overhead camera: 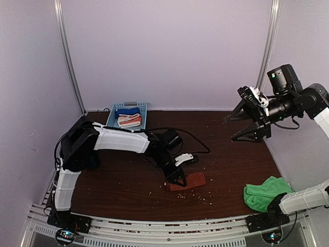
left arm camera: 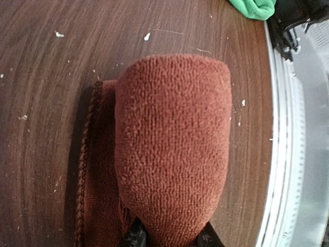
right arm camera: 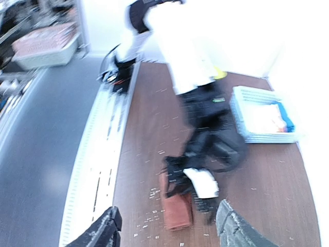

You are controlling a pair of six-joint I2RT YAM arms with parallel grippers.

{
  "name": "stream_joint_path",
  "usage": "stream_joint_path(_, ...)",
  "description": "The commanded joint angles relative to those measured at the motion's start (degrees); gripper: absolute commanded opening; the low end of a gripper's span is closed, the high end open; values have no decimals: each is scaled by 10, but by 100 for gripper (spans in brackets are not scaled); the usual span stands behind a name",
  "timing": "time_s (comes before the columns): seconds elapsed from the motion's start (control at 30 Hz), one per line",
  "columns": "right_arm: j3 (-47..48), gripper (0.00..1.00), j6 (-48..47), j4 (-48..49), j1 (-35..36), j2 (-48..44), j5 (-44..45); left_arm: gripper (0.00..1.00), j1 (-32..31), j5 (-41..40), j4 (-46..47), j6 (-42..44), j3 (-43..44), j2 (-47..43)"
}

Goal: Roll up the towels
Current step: Roll the towel at the center of the board.

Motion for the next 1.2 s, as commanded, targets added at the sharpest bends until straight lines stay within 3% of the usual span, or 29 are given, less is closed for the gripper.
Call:
stream_joint_path(0.0,-85,60,-37,-6,70,6,58,25,25,51,-87,-10,3,67)
stream_joint_path(0.17,-228,46,5,102,181,1,236,25,31,57,-116,-8,42,92)
stream_joint_path(0.4,-342,53,65,306,269,23,460,25,38,45,-123,-8,49,104)
stream_joint_path(0.87,-439,58,19,495,283,163,548,25,42,51,-134,3,57,112)
stream_joint_path(1.17,-416,58,-6,481,284,156,550,25,45,52,-134,5,57,115)
